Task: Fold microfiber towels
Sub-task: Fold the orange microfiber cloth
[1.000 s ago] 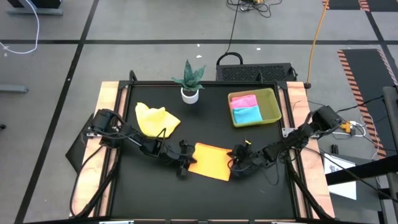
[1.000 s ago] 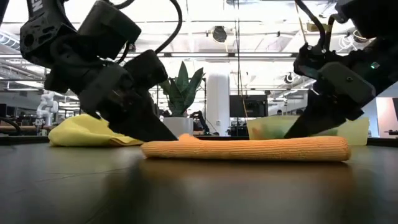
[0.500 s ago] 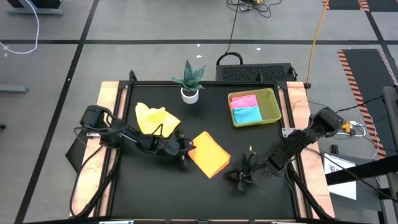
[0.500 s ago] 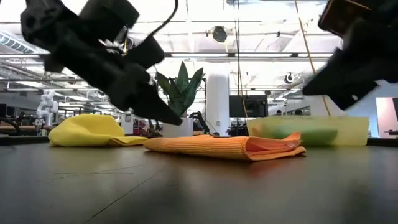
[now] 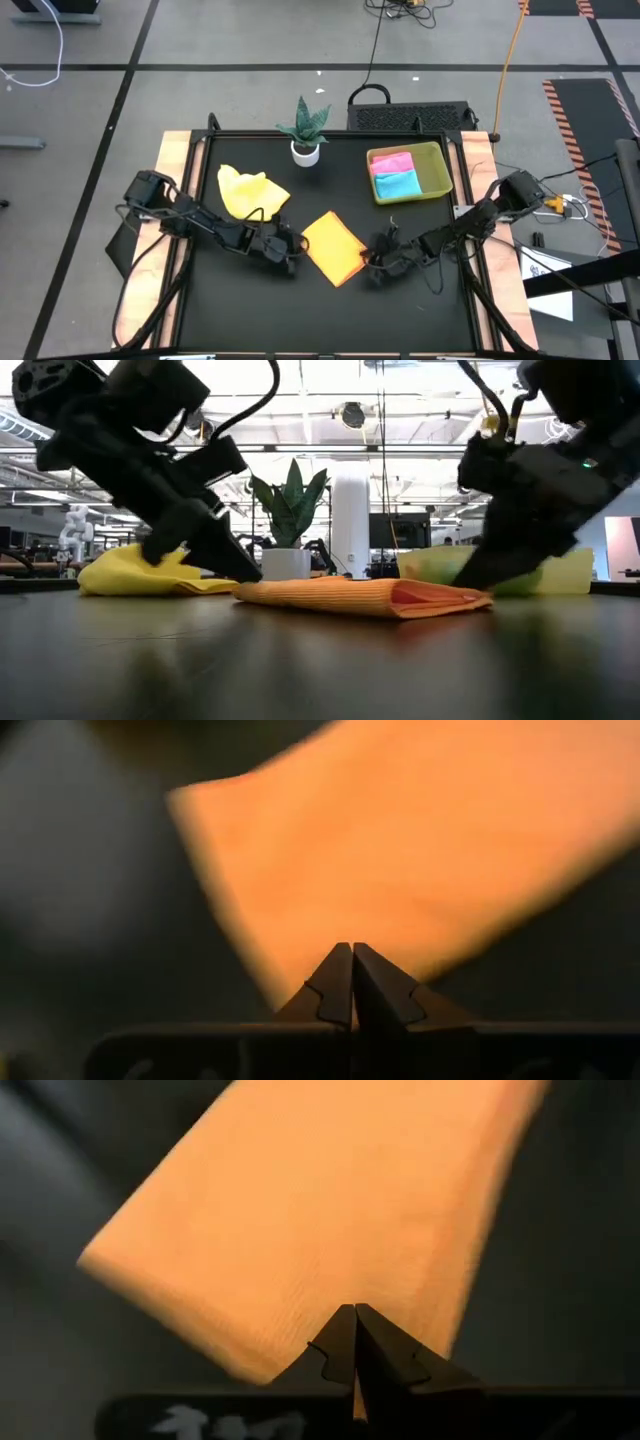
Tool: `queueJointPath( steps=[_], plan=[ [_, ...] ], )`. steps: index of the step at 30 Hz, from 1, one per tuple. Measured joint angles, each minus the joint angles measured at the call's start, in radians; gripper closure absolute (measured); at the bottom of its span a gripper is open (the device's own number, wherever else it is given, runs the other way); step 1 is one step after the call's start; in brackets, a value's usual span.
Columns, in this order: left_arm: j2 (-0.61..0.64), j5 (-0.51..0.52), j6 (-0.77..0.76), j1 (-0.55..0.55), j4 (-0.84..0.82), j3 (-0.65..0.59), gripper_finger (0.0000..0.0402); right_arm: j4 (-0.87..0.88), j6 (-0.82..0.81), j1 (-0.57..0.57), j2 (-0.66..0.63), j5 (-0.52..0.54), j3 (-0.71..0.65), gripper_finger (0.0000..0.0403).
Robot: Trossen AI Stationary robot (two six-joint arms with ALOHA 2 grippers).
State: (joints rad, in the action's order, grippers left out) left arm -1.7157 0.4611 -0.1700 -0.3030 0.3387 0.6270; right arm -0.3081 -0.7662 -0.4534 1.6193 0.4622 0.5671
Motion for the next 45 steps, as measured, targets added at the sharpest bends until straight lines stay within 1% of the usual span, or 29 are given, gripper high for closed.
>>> queueJointPath(
  steps=[2, 3, 4, 6, 9, 11, 13, 15, 17, 20, 22, 24, 25, 27, 29, 31, 33, 36, 39, 41, 43, 45],
  plan=[
    [0.0, 0.077, 0.011, 0.014, 0.0, 0.0, 0.0385, -0.025, -0.027, -0.018, 0.021, -0.075, 0.0, 0.0403],
    [0.0, 0.096, 0.015, 0.022, 0.004, 0.0, 0.0385, -0.049, -0.041, -0.032, 0.033, -0.11, 0.0, 0.0403],
    [0.0, 0.103, 0.015, 0.029, 0.003, 0.0, 0.0385, -0.078, -0.057, -0.047, 0.045, -0.142, 0.0, 0.0403],
    [0.0, 0.105, 0.01, 0.037, 0.001, 0.0, 0.0385, -0.137, -0.068, -0.081, 0.067, -0.172, 0.0, 0.0403],
    [0.009, 0.078, -0.003, 0.031, 0.016, 0.0, 0.0385, -0.234, -0.019, -0.13, 0.075, -0.17, -0.001, 0.0403],
    [0.011, 0.008, -0.018, 0.024, 0.057, 0.001, 0.0385, -0.342, 0.049, -0.152, 0.07, -0.155, -0.001, 0.0403],
    [0.011, -0.104, -0.026, 0.019, 0.085, 0.001, 0.0385, -0.437, 0.124, -0.162, 0.064, -0.15, 0.0, 0.0403],
    [0.008, -0.211, -0.035, 0.019, 0.11, 0.001, 0.0385, -0.457, 0.15, -0.153, 0.065, -0.125, 0.001, 0.0403],
    [-0.001, -0.251, -0.042, 0.019, 0.104, 0.002, 0.0385, -0.415, 0.134, -0.128, 0.065, -0.096, 0.0, 0.0403],
    [-0.017, -0.226, -0.043, 0.023, 0.085, 0.001, 0.0385, -0.268, 0.046, -0.09, 0.066, -0.092, 0.0, 0.0403],
    [-0.035, -0.151, -0.027, 0.028, 0.082, 0.001, 0.0385, -0.176, -0.016, -0.079, 0.067, -0.096, -0.001, 0.0403],
    [-0.063, -0.056, 0.011, 0.045, 0.123, 0.0, 0.0385, -0.151, -0.056, -0.081, 0.075, -0.1, -0.001, 0.0403],
    [-0.08, -0.024, 0.037, 0.06, 0.153, 0.002, 0.0385, -0.158, -0.059, -0.087, 0.082, -0.106, 0.0, 0.0403],
    [-0.103, 0.001, 0.09, 0.09, 0.191, -0.001, 0.0385, -0.221, -0.052, -0.105, 0.106, -0.14, 0.0, 0.0403],
    [-0.11, 0.001, 0.124, 0.12, 0.235, 0.0, 0.0385, -0.296, -0.03, -0.121, 0.135, -0.184, 0.0, 0.0403],
    [-0.094, -0.001, 0.129, 0.138, 0.235, 0.0, 0.0385, -0.363, -0.003, -0.133, 0.155, -0.236, 0.0, 0.0403],
    [-0.064, -0.008, 0.132, 0.139, 0.233, 0.0, 0.0385, -0.4, 0.049, -0.144, 0.159, -0.249, 0.0, 0.0403],
    [-0.005, -0.044, 0.121, 0.118, 0.233, 0.001, 0.0385, -0.487, 0.134, -0.153, 0.153, -0.18, 0.0, 0.0403],
    [0.013, -0.161, 0.107, 0.092, 0.262, 0.002, 0.0385, -0.528, 0.166, -0.128, 0.151, -0.025, 0.0, 0.0403],
    [0.012, -0.237, 0.104, 0.075, 0.271, 0.001, 0.0385, -0.503, 0.153, -0.095, 0.151, 0.048, 0.0, 0.0403],
    [-0.011, -0.258, 0.088, 0.062, 0.288, 0.002, 0.0385, -0.448, 0.128, -0.053, 0.151, 0.063, 0.0, 0.0403],
    [-0.041, -0.248, 0.079, 0.052, 0.278, 0.0, 0.0385, -0.38, 0.09, -0.01, 0.151, 0.062, 0.0, 0.0403]
  ],
)
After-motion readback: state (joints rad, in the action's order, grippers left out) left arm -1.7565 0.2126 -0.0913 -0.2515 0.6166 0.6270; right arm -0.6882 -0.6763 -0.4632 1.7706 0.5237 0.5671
